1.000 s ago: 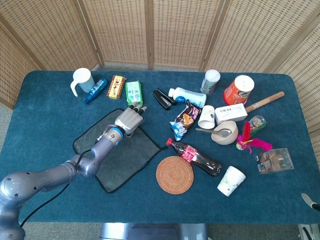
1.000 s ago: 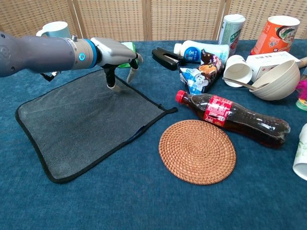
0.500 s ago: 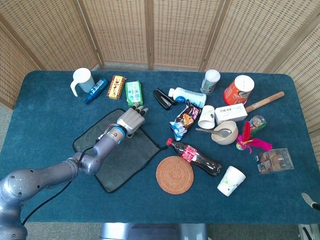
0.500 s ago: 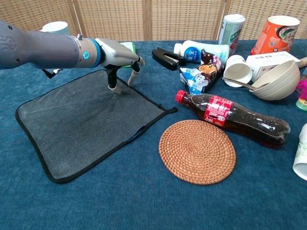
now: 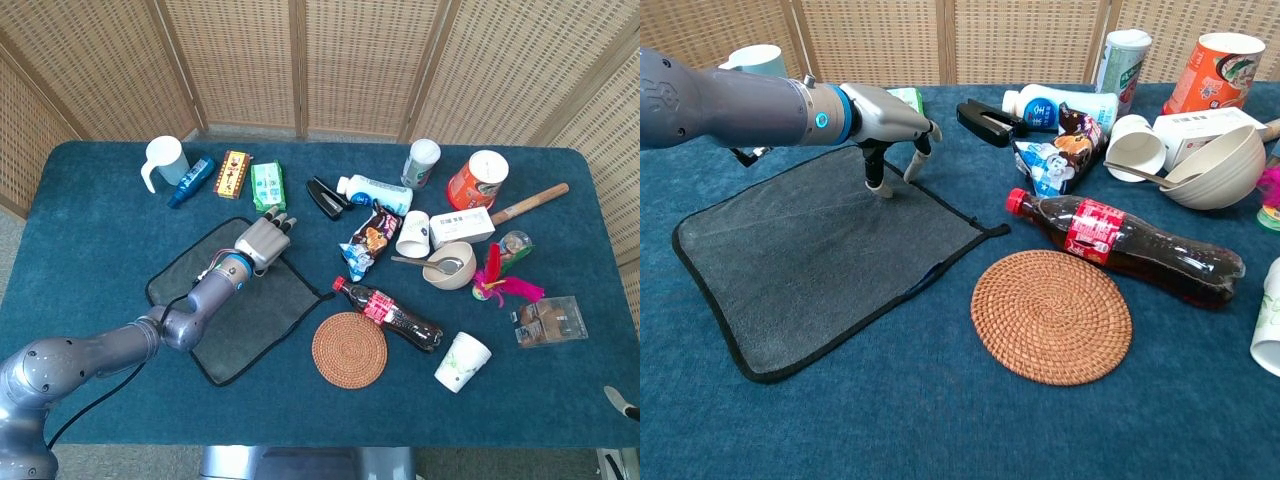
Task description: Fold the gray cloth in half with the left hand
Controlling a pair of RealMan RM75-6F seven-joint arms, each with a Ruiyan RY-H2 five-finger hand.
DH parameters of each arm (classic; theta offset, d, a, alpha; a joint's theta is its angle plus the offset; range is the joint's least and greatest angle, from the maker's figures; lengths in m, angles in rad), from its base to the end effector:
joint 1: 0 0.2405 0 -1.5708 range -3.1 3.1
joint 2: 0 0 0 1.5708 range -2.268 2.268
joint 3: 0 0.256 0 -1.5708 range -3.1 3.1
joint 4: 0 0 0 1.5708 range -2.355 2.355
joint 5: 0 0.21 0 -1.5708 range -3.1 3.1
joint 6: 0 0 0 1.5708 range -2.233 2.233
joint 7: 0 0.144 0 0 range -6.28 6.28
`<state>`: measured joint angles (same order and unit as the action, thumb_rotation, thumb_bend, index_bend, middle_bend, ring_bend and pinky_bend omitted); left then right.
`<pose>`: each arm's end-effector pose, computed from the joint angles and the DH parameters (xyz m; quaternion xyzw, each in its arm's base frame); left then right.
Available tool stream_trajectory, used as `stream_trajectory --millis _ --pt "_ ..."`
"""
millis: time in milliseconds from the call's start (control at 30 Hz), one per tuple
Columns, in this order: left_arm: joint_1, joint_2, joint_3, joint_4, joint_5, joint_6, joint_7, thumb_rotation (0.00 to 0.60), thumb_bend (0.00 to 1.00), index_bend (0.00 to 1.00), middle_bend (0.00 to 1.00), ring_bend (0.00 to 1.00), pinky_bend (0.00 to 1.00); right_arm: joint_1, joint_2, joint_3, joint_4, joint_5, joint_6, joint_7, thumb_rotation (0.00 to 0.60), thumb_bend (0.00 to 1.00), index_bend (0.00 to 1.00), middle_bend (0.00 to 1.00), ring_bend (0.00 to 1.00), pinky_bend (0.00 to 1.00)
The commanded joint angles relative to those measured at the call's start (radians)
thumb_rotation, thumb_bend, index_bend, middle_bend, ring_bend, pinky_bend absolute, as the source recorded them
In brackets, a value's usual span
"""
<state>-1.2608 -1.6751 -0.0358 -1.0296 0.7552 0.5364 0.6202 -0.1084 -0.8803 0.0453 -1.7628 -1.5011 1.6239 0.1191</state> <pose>-0.0788 0.4416 -0.0639 -0.8755 -0.1945 -0.1694 0.4087 -0.3134 -0.1192 0.2358 0.5282 -0.4046 0.3826 0.6410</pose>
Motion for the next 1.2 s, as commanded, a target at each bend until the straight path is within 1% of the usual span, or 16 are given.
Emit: stream_trajectory --millis 33,733,867,1033,1133,1200 --pt "-0.001 0.004 0.004 -0.007 -0.004 0.002 -0.001 0.600 0.34 0.48 0.00 0.00 0.05 -0.001 0.000 0.000 -0.001 0.000 0.001 0.000 0.600 0.00 0.03 0.00 0.00 0.00" --pt "-0.012 0.008 0.031 -0.028 -0.035 0.013 0.010 0.600 0.35 0.52 0.00 0.00 0.05 -0.005 0.003 -0.002 -0.004 -0.007 0.010 0.004 0.600 0.00 0.03 0.00 0.00 0.00" --pt "-0.013 0.016 0.032 -0.043 -0.035 0.017 0.006 0.600 0.35 0.54 0.00 0.00 0.05 -0.005 0.003 -0.002 -0.004 -0.010 0.012 0.005 0.600 0.00 0.03 0.00 0.00 0.00" --pt "-0.014 0.044 0.034 -0.077 -0.041 0.015 -0.002 0.600 0.35 0.55 0.00 0.00 0.05 -0.006 0.004 -0.003 -0.005 -0.012 0.013 0.007 0.600 0.00 0.03 0.00 0.00 0.00" --pt "-0.011 0.054 0.031 -0.090 -0.033 0.031 -0.010 0.600 0.35 0.55 0.00 0.00 0.05 -0.006 0.004 -0.004 -0.005 -0.014 0.013 0.006 0.600 0.00 0.03 0.00 0.00 0.00" --pt "-0.008 0.056 0.029 -0.091 -0.020 0.044 -0.014 0.600 0.35 0.50 0.00 0.00 0.05 -0.006 0.004 -0.004 -0.006 -0.015 0.013 0.005 0.600 0.00 0.03 0.00 0.00 0.00"
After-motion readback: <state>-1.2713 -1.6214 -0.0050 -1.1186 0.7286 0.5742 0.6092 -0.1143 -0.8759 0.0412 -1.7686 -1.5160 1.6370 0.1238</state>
